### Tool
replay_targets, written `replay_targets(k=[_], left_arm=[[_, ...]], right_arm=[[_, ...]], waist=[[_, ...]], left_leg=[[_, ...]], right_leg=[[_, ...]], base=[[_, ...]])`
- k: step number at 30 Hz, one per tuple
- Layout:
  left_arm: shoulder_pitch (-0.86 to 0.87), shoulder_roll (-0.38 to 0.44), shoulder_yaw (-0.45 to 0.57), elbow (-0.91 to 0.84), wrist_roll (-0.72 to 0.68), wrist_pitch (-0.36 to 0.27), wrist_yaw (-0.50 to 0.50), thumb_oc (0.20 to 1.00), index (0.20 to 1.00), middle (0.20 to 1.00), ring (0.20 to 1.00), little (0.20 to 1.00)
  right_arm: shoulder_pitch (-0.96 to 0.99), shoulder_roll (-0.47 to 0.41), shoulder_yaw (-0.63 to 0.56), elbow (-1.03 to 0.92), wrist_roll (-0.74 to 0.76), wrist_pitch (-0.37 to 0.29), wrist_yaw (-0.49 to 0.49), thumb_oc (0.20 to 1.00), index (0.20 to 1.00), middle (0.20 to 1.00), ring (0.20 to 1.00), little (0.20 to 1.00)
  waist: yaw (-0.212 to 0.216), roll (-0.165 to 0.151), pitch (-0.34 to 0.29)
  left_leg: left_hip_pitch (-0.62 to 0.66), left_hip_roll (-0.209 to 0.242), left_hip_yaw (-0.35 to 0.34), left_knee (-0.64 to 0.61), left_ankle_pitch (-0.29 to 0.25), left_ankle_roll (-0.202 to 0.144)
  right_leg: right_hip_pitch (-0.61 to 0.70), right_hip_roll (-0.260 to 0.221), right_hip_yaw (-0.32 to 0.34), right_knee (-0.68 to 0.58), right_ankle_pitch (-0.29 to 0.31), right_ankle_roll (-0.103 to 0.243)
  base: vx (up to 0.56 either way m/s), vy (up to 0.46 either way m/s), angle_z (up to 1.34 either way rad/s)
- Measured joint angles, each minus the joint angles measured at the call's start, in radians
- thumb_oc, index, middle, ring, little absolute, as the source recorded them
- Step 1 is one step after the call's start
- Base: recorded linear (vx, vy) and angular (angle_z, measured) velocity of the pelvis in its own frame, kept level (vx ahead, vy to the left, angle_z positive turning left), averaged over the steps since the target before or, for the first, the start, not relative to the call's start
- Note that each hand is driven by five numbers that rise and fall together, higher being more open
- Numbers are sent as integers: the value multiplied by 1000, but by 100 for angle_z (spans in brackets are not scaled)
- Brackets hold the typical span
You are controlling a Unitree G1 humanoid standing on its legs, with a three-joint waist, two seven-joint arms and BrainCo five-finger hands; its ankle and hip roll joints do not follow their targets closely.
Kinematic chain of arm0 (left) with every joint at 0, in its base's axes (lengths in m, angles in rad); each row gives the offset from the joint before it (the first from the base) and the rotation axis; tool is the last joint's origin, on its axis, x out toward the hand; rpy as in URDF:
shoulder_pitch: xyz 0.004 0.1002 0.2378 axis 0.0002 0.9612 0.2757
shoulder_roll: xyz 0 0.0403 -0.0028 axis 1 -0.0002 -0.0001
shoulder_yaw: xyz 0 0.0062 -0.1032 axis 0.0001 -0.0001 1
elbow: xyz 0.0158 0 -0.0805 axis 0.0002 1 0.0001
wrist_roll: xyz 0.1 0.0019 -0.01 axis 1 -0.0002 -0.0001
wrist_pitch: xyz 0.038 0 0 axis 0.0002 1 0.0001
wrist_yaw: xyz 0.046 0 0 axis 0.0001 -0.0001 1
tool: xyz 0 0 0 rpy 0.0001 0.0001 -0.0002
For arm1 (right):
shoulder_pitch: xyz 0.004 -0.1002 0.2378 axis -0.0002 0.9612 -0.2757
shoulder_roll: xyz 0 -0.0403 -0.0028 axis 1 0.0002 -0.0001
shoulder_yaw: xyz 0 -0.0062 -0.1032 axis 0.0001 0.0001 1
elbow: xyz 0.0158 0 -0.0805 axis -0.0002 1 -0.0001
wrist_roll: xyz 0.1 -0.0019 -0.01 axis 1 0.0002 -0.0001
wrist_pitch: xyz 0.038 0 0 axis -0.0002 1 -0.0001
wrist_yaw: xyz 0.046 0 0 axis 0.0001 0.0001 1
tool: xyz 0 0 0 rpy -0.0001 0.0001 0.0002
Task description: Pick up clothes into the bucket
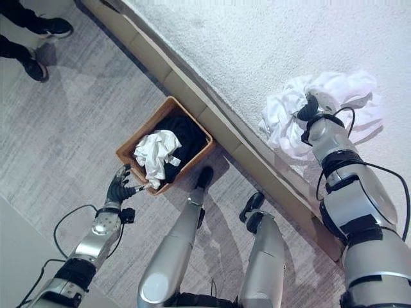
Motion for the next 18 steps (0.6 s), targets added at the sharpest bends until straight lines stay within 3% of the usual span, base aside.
replay_targets(k=[4, 6, 8, 11, 16, 18], left_arm=[[-15, 9, 1, -25, 1, 0, -8, 1000, 1000, 1000, 1000, 1000], [-23, 22, 5, -54, 1, 0, -18, 1000, 1000, 1000, 1000, 1000], [-13, 27, 18, -56, 1, 0, -26, 1000, 1000, 1000, 1000, 1000], [1, 69, 23, -105, 10, 0, -41, 1000, 1000, 1000, 1000, 1000], [-12, 116, 31, -193, 11, 2, -75, 1000, 1000, 1000, 1000, 1000], [-6, 123, 43, -233, 10, 3, -98, 1000, 1000, 1000, 1000, 1000]], right_arm=[[29, -55, -5, -128, 12, -9, -9, 200, 200, 200, 200, 200], [45, -103, -13, -213, 27, -7, -15, 200, 200, 200, 200, 200], [72, -143, -35, -320, 48, -11, -21, 200, 200, 200, 200, 200], [110, -204, -101, -496, 90, -23, -36, 200, 200, 200, 200, 200], [156, -271, -206, -645, 137, -36, -40, 200, 200, 200, 200, 200], [202, -281, -215, -689, 168, -40, -31, 200, 200, 200, 200, 200]], waist=[[-14, 8, -2], [-42, 8, -1], [-35, 8, 0], [-76, 5, -7], [-125, -6, -33], [-140, -6, -93]], left_leg=[[70, 14, 18, -23, 15, 3], [108, 26, 28, -42, 14, 2], [168, 41, 52, -62, 17, 4], [289, 66, 95, -118, 8, 10], [360, 91, 149, -151, 0, 15], [380, 101, 171, -175, -2, 15]], right_leg=[[71, 18, 3, -52, 28, -3], [111, 32, 7, -81, 36, -4], [169, 51, 22, -126, 57, 10], [276, 84, 57, -207, 76, 29], [330, 113, 103, -276, 108, 44], [341, 127, 116, -311, 124, 46]], base=[[-73, 54, -13], [6, 56, -22], [53, 54, -38], [75, 57, -40], [75, 25, -43], [69, 12, -37]])
